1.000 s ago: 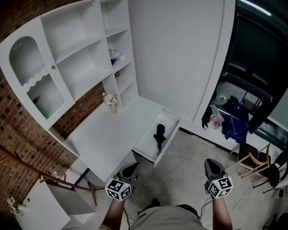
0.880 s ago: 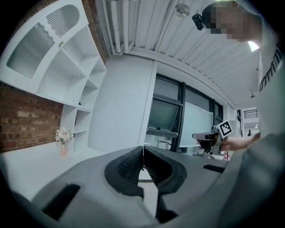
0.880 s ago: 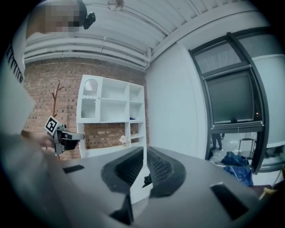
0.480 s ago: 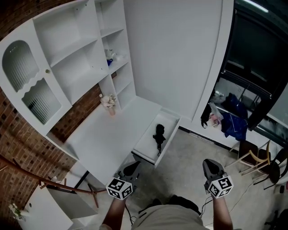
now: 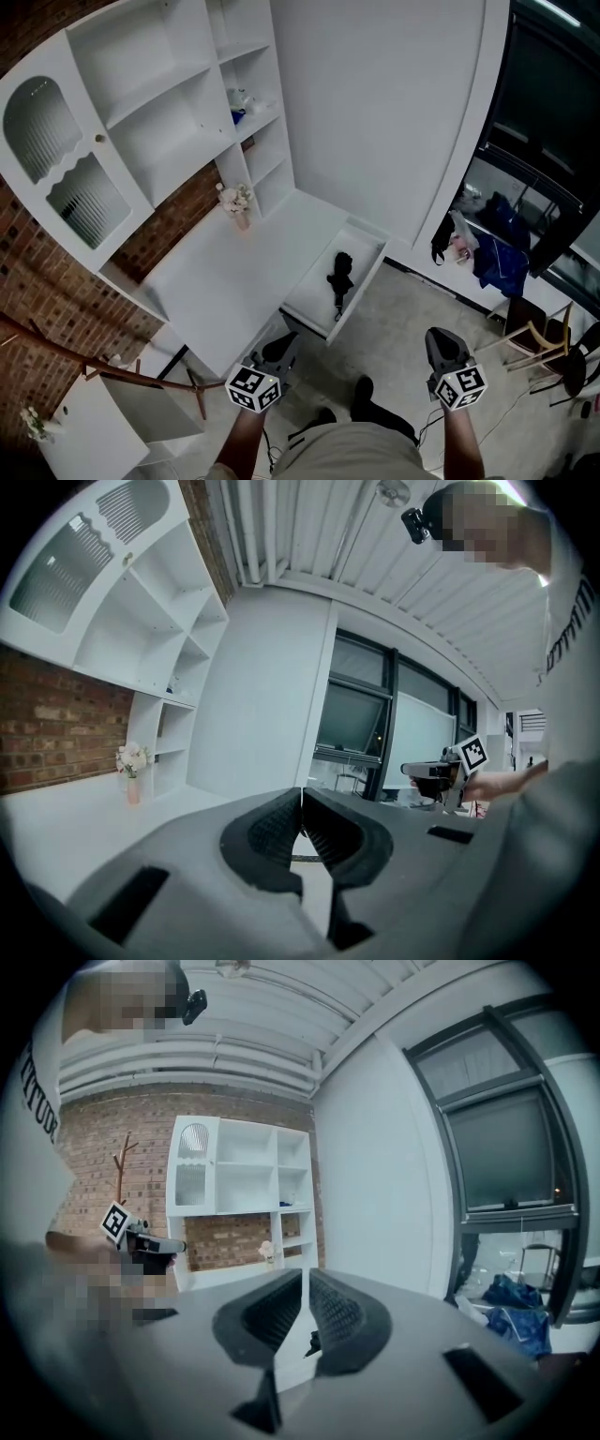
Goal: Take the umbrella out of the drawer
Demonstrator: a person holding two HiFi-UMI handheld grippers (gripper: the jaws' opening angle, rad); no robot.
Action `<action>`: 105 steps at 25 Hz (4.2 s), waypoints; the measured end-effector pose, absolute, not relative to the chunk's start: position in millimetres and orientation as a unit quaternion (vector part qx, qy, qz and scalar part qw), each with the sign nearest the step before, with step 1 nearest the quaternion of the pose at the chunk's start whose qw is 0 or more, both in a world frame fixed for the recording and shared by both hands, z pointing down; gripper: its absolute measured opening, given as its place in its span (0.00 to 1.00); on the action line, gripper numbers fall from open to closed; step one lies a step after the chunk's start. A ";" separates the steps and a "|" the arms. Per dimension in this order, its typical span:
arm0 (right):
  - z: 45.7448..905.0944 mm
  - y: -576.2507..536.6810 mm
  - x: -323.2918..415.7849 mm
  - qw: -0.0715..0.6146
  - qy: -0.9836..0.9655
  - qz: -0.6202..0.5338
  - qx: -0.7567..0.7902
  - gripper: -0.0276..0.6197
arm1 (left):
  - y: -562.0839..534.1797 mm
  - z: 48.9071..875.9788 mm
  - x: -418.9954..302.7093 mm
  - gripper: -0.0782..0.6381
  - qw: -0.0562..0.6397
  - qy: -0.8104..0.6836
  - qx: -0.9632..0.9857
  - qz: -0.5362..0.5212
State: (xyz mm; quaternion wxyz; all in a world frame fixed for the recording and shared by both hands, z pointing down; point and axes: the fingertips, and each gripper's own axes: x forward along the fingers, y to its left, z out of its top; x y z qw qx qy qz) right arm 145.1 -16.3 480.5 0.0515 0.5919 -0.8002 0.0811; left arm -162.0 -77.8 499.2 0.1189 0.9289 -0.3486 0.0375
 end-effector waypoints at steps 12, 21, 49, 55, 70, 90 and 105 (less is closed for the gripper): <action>483.2 -102.8 167.4 0.057 -0.831 0.081 0.547 0.10 | -122.3 503.5 -140.3 0.15 0.128 -0.404 0.905 0.037; 490.6 -157.0 197.7 0.062 -0.853 0.090 0.511 0.10 | -151.8 509.3 -106.0 0.15 0.134 -0.438 0.888 0.040; 551.3 -231.3 229.5 0.079 -0.851 0.147 0.498 0.10 | -243.4 563.1 -57.3 0.15 0.164 -0.471 0.863 0.078; 560.3 -248.9 226.1 0.086 -0.832 0.167 0.521 0.10 | -284.5 603.6 -51.4 0.15 0.180 -0.455 0.866 0.099; 621.2 -288.0 207.7 0.117 -0.797 0.218 0.551 0.10 | -377.5 742.8 -20.5 0.15 0.236 -0.392 0.870 0.183; 692.2 -310.2 194.4 0.142 -0.762 0.279 0.567 0.10 | -434.7 931.5 21.1 0.38 0.344 -0.346 0.823 0.291; 722.2 -297.1 194.1 0.150 -0.732 0.310 0.588 0.10 | -442.2 1030.2 29.7 0.56 0.412 -0.362 0.751 0.367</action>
